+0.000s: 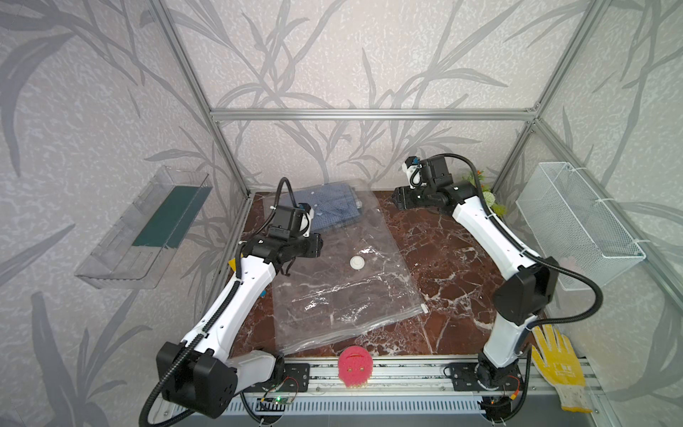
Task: Take the shirt out of the vacuum bag
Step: Move the vacuum bag to the center of the board, then open the vacuum bag at the center of the board.
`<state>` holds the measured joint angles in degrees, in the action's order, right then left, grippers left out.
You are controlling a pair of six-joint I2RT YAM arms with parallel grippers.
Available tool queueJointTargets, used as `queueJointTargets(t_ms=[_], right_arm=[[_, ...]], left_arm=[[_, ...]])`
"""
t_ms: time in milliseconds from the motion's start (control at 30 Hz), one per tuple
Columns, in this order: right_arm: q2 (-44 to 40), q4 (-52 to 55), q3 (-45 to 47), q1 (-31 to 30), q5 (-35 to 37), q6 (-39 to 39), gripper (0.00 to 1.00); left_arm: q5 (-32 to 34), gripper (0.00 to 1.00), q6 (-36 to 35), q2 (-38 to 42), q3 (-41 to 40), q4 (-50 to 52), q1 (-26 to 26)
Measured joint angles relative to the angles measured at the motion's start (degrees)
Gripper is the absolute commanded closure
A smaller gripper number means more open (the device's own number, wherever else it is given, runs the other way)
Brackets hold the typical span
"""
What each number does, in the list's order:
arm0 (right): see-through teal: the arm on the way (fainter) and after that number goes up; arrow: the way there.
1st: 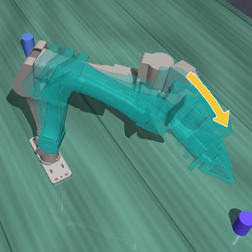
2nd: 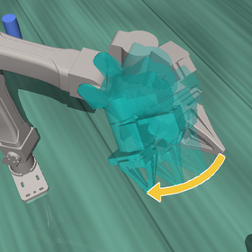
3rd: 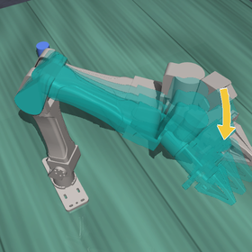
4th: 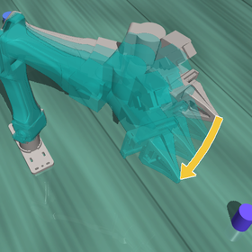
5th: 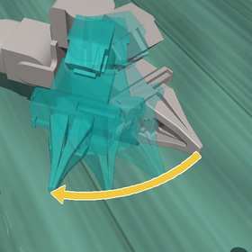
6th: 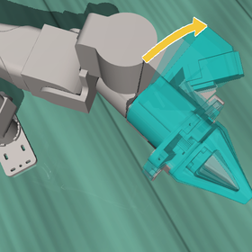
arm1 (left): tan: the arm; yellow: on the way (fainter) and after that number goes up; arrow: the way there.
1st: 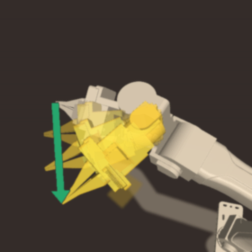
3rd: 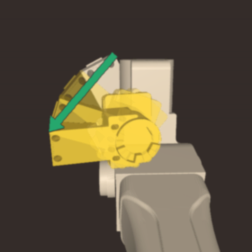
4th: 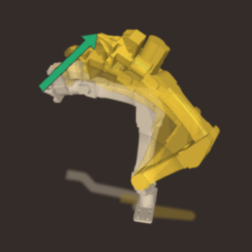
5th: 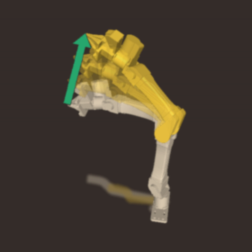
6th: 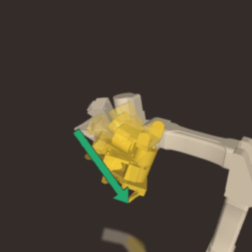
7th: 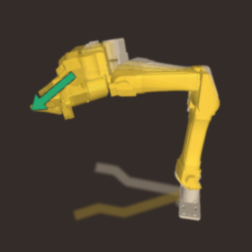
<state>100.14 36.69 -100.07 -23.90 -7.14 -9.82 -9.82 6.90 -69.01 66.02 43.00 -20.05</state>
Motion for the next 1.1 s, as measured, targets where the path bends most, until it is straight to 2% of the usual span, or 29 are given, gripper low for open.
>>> queueJointTargets(t_ms=[167,333,500,767,933,1100], right_arm=[[-11.0,-4.0,21.7,0.0,-1.3,-1.9,0.26],[-15.3,-5.2,34.0,1.0,-2.1,-4.3,0.22],[-18.0,-7.1,37.9,3.0,-3.3,-5.3,0.17],[-18.7,-11.1,40.5,7.0,-7.0,-5.9,0.14],[-17.7,-13.3,41.2,7.8,-9.0,-6.4,0.13],[-17.0,-15.0,42.9,8.3,-10.4,-7.2,0.13]], left_arm=[[4.1,0.48,-10.1,3.5,-4.7,6.6,-17.2],[10.4,0.48,-18.9,0.2,-8.0,12.2,-26.3],[16.2,0.47,-24.0,-4.9,-10.5,15.6,-33.9],[18.8,0.45,-24.0,-13.8,-10.2,20.2,-47.2],[19.0,0.45,-23.8,-15.6,-10.7,20.5,-51.3],[21.1,0.46,-23.6,-17.6,-12.9,18.6,-51.7]])
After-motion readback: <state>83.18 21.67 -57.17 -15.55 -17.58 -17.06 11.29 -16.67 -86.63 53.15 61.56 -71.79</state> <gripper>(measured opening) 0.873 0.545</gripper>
